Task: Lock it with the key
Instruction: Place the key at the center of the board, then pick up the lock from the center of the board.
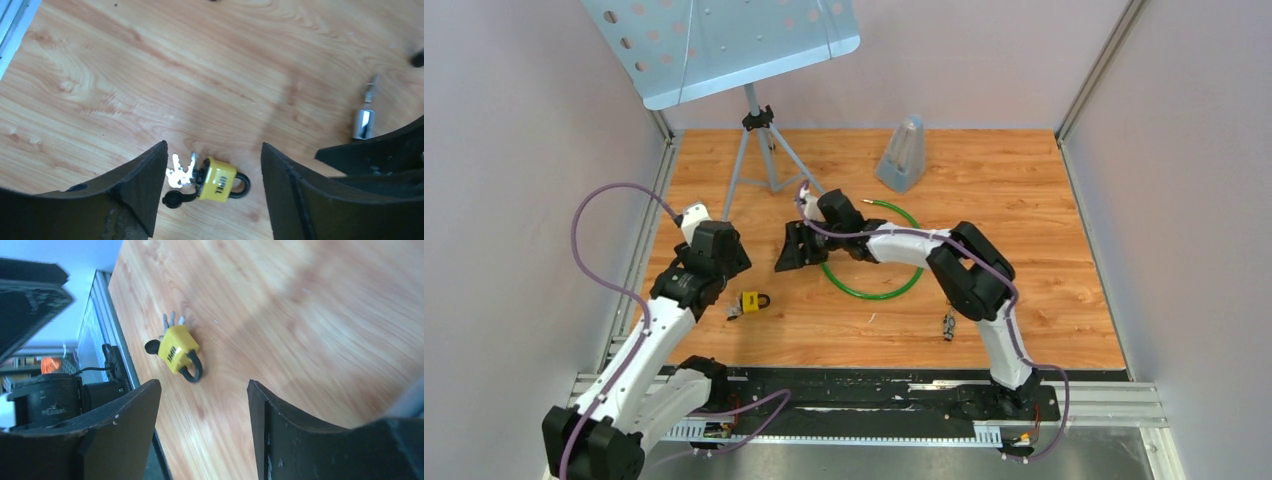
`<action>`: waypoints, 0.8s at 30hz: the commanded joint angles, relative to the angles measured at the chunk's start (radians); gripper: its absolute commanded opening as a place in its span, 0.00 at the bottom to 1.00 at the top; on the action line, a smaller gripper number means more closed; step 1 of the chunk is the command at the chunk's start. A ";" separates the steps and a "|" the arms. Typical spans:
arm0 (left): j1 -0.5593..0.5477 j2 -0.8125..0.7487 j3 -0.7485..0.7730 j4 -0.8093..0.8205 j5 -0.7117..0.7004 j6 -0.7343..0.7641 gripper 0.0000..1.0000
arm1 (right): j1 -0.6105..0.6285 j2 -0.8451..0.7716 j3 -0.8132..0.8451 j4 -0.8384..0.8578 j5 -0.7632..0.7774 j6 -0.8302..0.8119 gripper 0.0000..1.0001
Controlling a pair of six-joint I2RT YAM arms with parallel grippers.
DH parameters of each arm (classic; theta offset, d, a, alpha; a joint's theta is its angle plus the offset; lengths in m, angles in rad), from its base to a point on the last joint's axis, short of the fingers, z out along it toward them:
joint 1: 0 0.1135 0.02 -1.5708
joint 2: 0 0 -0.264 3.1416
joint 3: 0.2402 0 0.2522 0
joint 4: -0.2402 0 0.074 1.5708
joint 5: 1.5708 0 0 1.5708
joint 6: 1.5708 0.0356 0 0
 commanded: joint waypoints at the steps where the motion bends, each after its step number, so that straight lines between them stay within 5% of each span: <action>1: 0.006 -0.093 0.088 -0.074 0.110 0.102 0.85 | -0.077 -0.223 -0.133 -0.126 0.225 0.096 0.63; 2: 0.006 -0.126 0.096 -0.085 0.119 0.117 0.95 | -0.090 -0.272 -0.177 -0.165 0.266 0.106 0.63; 4: 0.006 -0.188 0.103 -0.101 0.160 0.153 0.99 | -0.115 -0.379 -0.270 -0.228 0.351 0.117 0.63; 12: 0.007 -0.365 0.134 -0.190 0.293 0.203 1.00 | -0.217 -0.836 -0.578 -0.439 0.724 0.134 0.88; 19: 0.006 -0.285 0.182 -0.185 0.420 0.191 1.00 | -0.329 -0.907 -0.635 -0.682 0.958 0.245 0.75; 24: 0.006 -0.323 0.128 -0.135 0.483 0.180 1.00 | -0.335 -0.907 -0.699 -0.731 1.025 0.340 0.74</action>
